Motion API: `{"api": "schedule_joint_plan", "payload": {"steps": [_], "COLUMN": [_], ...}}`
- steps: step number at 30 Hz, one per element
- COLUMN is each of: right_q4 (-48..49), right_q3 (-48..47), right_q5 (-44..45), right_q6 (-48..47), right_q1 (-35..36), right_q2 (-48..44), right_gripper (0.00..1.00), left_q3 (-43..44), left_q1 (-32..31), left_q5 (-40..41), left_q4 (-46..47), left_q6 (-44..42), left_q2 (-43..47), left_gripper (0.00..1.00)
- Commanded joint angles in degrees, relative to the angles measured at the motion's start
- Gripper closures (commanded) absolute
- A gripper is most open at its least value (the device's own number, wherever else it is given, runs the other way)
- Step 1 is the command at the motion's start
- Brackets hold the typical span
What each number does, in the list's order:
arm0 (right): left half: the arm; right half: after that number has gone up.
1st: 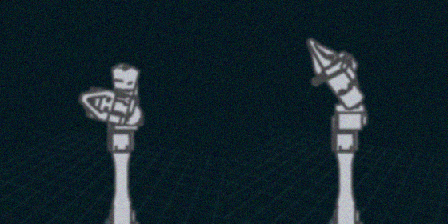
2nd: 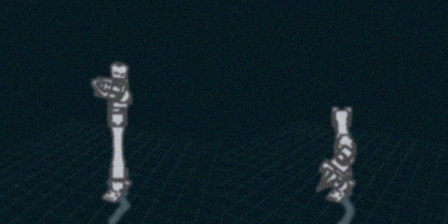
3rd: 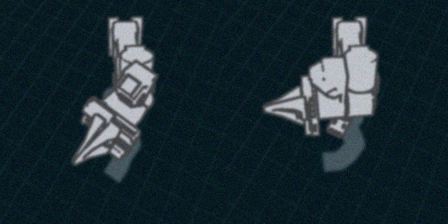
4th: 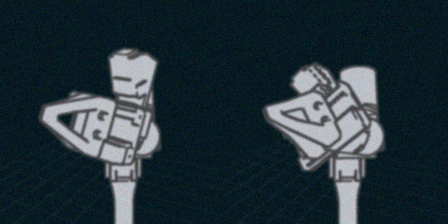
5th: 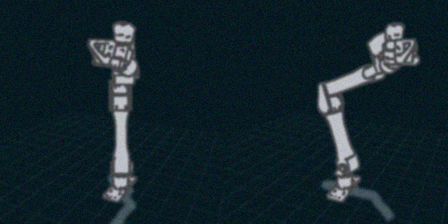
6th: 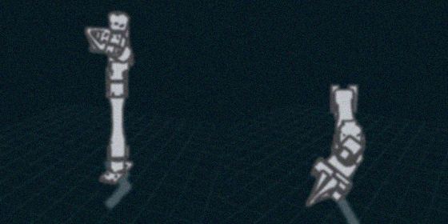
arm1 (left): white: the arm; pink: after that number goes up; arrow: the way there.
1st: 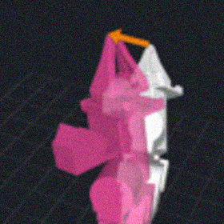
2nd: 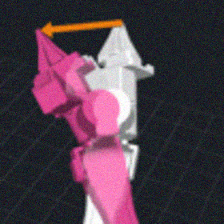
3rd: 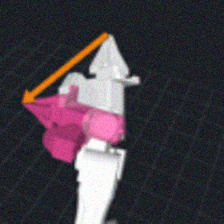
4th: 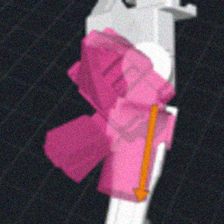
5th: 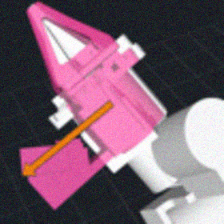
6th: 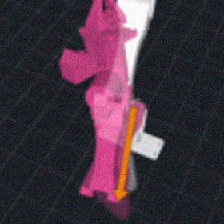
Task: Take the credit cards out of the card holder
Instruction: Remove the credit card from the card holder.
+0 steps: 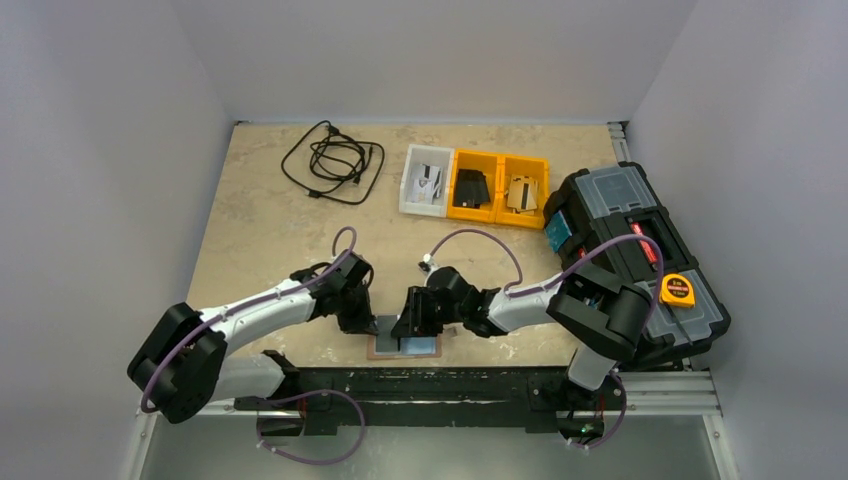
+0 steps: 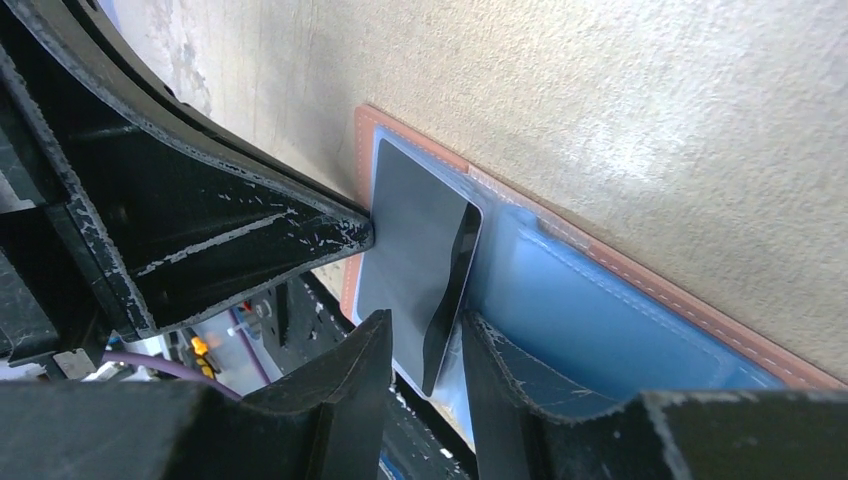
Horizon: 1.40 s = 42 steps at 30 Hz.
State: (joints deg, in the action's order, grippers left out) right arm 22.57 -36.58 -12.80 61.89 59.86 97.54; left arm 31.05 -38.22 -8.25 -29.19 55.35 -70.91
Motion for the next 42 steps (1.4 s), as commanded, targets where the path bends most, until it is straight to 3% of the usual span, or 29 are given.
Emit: {"api": "schedule_joint_plan", "payload": {"steps": [1, 13, 22, 33, 38, 42], "right_q4": [1.0, 11.0, 12.5, 8.2, 7.6, 4.3], "right_q3": [3.3, 7.4, 7.2, 3.8, 3.8, 3.9], "right_q5": [1.6, -2.8, -4.0, -2.9, -2.8, -1.4], "right_q6": [-0.1, 2.7, 3.1, 0.3, 0.0, -1.0], "right_q1": [-1.0, -2.5, -2.5, -2.4, -2.4, -2.4], "right_q2": [0.6, -0.7, 0.3, -0.5, -0.8, -3.1], "right_gripper": [0.68, 0.81, 0.94, 0.89, 1.00, 1.00], "left_q3": [-1.4, -2.0, -2.1, -2.0, -1.7, -1.0], "left_q1": [-2.2, -2.3, -2.2, -2.2, -2.3, -2.2], "left_q5": [0.5, 2.3, 2.0, 2.5, 2.8, 4.7], "left_q4": [2.9, 0.9, 1.2, 0.3, -0.1, -2.5], "left_q6": [4.0, 5.7, 5.8, 5.6, 5.5, 5.1], "left_q2": [-3.6, -3.3, -2.6, -2.1, -2.0, -1.8], "left_gripper": [1.00, 1.00, 1.00, 1.00, 1.00, 1.00]}}
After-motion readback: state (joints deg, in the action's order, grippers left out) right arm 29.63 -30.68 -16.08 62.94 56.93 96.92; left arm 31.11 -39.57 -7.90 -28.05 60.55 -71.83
